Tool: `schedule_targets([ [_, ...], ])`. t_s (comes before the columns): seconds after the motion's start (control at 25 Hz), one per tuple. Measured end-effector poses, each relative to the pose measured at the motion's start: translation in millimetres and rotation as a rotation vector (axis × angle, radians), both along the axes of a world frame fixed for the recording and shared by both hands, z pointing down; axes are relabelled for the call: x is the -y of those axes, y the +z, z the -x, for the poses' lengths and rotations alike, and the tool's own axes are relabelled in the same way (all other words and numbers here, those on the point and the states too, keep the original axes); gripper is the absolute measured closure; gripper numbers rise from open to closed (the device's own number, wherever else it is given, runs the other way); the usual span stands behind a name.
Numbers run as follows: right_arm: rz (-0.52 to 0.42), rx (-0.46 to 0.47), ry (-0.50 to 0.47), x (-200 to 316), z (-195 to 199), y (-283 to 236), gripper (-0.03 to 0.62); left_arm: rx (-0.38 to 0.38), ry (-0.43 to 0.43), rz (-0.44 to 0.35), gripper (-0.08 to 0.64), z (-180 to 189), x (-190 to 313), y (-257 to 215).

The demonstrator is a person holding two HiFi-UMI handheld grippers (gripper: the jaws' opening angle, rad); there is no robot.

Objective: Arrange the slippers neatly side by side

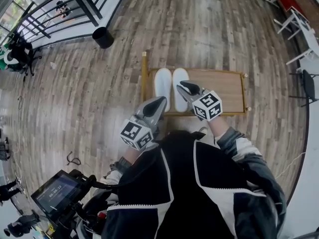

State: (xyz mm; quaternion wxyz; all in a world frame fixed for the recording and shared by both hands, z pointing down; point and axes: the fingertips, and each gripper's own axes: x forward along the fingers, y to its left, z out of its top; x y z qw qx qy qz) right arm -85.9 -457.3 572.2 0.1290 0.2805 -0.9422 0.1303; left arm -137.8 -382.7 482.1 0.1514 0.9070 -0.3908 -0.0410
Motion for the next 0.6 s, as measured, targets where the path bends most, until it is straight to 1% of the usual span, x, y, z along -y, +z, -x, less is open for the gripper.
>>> schedule_targets([
  [0.12,-0.106,0.078,-0.019,-23,2,-55,0.552,0.021,-0.004,-0.023,0.543,-1,5,-5],
  [0.2,-0.163,0.088,-0.023,-39,-1,-75,0.589,0.028,0.001,-0.044,0.543,-3,4,-9],
  [0.32,-0.214,0.079,-0.008,-57,-13,-82,0.591,0.040,0.011,-0.068,0.543,-6,1,-11],
  [0.4,-0.214,0.082,0.014,-62,-23,-78,0.591,0.060,0.022,-0.076,0.543,-10,0,-10],
  [0.6,-0.150,0.117,0.082,-60,-41,-67,0.591,0.067,0.038,-0.080,0.543,-13,1,-12],
])
